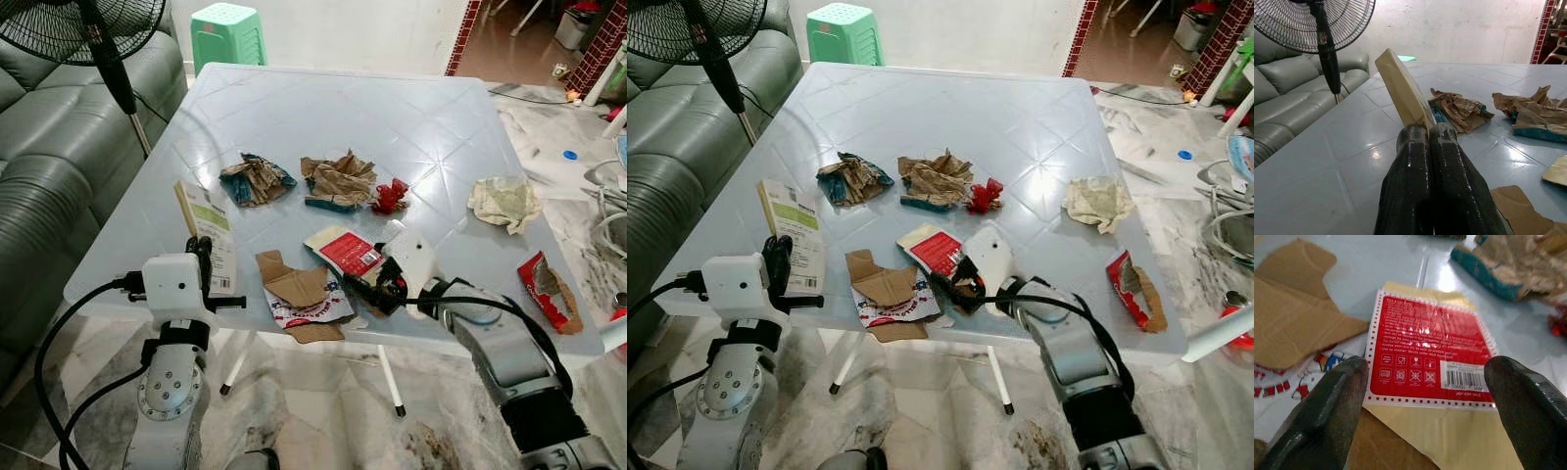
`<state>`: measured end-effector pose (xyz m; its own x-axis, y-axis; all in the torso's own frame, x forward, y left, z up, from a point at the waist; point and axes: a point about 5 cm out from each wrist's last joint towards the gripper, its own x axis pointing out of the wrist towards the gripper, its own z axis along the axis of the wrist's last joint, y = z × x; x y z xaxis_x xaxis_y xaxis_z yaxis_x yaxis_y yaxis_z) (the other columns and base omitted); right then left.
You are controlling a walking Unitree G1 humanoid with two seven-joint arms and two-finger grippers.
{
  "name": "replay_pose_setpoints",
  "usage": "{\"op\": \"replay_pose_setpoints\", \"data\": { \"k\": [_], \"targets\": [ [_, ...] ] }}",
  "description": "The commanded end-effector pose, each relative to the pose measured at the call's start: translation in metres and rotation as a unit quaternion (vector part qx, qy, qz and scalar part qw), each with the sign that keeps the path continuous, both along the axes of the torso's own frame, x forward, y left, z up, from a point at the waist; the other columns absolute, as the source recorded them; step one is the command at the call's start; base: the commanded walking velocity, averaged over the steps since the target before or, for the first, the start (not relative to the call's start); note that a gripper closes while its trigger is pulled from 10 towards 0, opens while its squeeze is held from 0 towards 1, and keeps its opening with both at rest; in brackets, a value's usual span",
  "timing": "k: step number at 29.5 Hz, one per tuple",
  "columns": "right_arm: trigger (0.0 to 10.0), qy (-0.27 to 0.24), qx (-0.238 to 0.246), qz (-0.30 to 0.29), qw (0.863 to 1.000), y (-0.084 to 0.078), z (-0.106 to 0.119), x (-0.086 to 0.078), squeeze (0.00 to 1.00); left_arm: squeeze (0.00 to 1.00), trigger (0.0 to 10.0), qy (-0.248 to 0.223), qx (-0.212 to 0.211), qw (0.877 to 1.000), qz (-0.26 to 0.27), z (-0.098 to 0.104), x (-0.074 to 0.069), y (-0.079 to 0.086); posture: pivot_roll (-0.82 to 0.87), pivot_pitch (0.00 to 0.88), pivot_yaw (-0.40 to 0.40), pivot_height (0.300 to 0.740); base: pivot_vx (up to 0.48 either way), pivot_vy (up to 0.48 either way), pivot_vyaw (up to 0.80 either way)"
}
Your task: Picking trash to rubbish bin
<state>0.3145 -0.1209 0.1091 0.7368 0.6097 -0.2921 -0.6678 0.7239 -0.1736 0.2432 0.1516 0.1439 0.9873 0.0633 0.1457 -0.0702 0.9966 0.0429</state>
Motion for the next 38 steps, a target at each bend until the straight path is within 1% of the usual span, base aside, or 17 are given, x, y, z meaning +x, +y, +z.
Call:
{"op": "replay_pose_setpoints", "data": {
  "k": [1, 2, 4, 5, 6, 7, 8, 11, 17, 18, 20, 24, 25, 29, 38],
  "targets": [
    [10.0, 0.014, -0.010, -0.007, 1.000, 0.002, -0.012, -0.001, 0.00, 0.00, 0.0, -0.001, -0.001, 1.000, -0.003, 0.000, 0.001, -0.002, 0.01, 0.091, -0.059, 0.740, 0.000, 0.000, 0.00],
    [10.0, 0.012, -0.021, -0.010, 1.000, 0.004, -0.015, 0.001, 0.00, 0.00, 0.0, -0.001, -0.001, 1.000, -0.003, 0.000, 0.001, -0.002, 0.01, 0.091, -0.059, 0.740, 0.000, 0.000, 0.00],
    [10.0, 0.010, -0.026, -0.015, 1.000, 0.008, -0.017, 0.003, 0.00, 0.00, 0.0, 0.000, -0.001, 1.000, -0.004, 0.000, 0.001, -0.002, 0.02, 0.093, -0.059, 0.740, 0.000, 0.000, 0.00],
    [4.8, 0.009, -0.024, -0.017, 1.000, 0.011, -0.018, 0.005, 0.00, 0.00, 0.0, 0.000, -0.001, 1.000, -0.004, -0.001, 0.001, -0.002, 0.02, 0.095, -0.059, 0.740, 0.000, 0.000, 0.00],
    [0.0, 0.013, -0.024, -0.024, 0.999, 0.016, -0.021, 0.008, 0.00, 0.00, 0.0, 0.001, -0.001, 1.000, -0.004, -0.001, 0.000, -0.002, 0.02, 0.095, -0.058, 0.740, 0.000, 0.000, 0.00],
    [0.0, 0.013, -0.024, -0.024, 0.999, 0.016, -0.021, 0.008, 0.00, 0.00, 0.0, 0.001, -0.001, 1.000, -0.004, -0.001, 0.000, -0.002, 0.02, 0.095, -0.058, 0.740, 0.000, 0.000, 0.00],
    [0.0, 0.019, -0.021, -0.030, 0.999, 0.020, -0.022, 0.011, 0.00, 0.00, 0.0, 0.001, -0.002, 1.000, -0.004, -0.001, -0.001, -0.002, 0.02, 0.098, -0.059, 0.740, 0.000, 0.000, 0.00],
    [0.0, 0.015, -0.020, -0.039, 0.999, 0.026, -0.021, 0.018, 0.00, 0.00, 0.0, 0.002, -0.002, 1.000, -0.003, -0.001, -0.002, -0.002, 0.03, 0.102, -0.062, 0.740, 0.000, 0.000, 0.00],
    [0.0, -0.007, -0.010, -0.064, 0.998, 0.029, -0.012, 0.032, 0.00, 0.00, 0.0, 0.003, -0.001, 1.000, -0.001, -0.001, -0.004, -0.001, 0.04, 0.108, -0.063, 0.740, 0.000, 0.000, 0.00],
    [0.0, -0.017, -0.006, -0.071, 0.997, 0.030, -0.007, 0.036, 0.00, 0.00, 0.0, 0.004, -0.001, 1.000, -0.001, -0.001, -0.005, -0.001, 0.04, 0.111, -0.062, 0.740, 0.000, 0.000, 0.00],
    [0.0, -0.025, -0.004, -0.077, 0.997, 0.030, -0.003, 0.038, 0.00, 0.00, 0.0, 0.004, -0.001, 1.000, -0.001, -0.001, -0.005, -0.001, 0.04, 0.111, -0.062, 0.740, 0.000, 0.000, 0.00],
    [0.0, -0.047, 0.005, -0.094, 0.994, 0.030, 0.005, 0.045, 0.00, 0.00, 0.0, 0.004, -0.001, 1.000, -0.002, -0.001, -0.005, -0.002, 0.04, 0.117, -0.062, 0.740, 0.000, 0.000, 0.00],
    [0.0, -0.059, 0.009, -0.103, 0.993, 0.029, 0.009, 0.048, 0.00, 0.00, 0.0, 0.005, -0.001, 1.000, -0.002, -0.001, -0.006, -0.002, 0.04, 0.117, -0.062, 0.740, 0.000, 0.000, 0.00],
    [0.0, -0.081, 0.021, -0.121, 0.989, 0.024, 0.018, 0.053, 0.00, 0.00, 0.0, 0.006, -0.002, 1.000, -0.002, -0.002, -0.006, -0.002, 0.03, 0.120, -0.064, 0.740, 0.000, 0.000, 0.00],
    [0.0, -0.107, 0.034, -0.144, 0.983, 0.016, 0.029, 0.060, 0.00, 0.00, 0.0, 0.006, -0.003, 1.000, -0.002, -0.002, -0.005, -0.003, 0.03, 0.119, -0.065, 0.740, 0.000, 0.000, 0.00]
  ]
}}
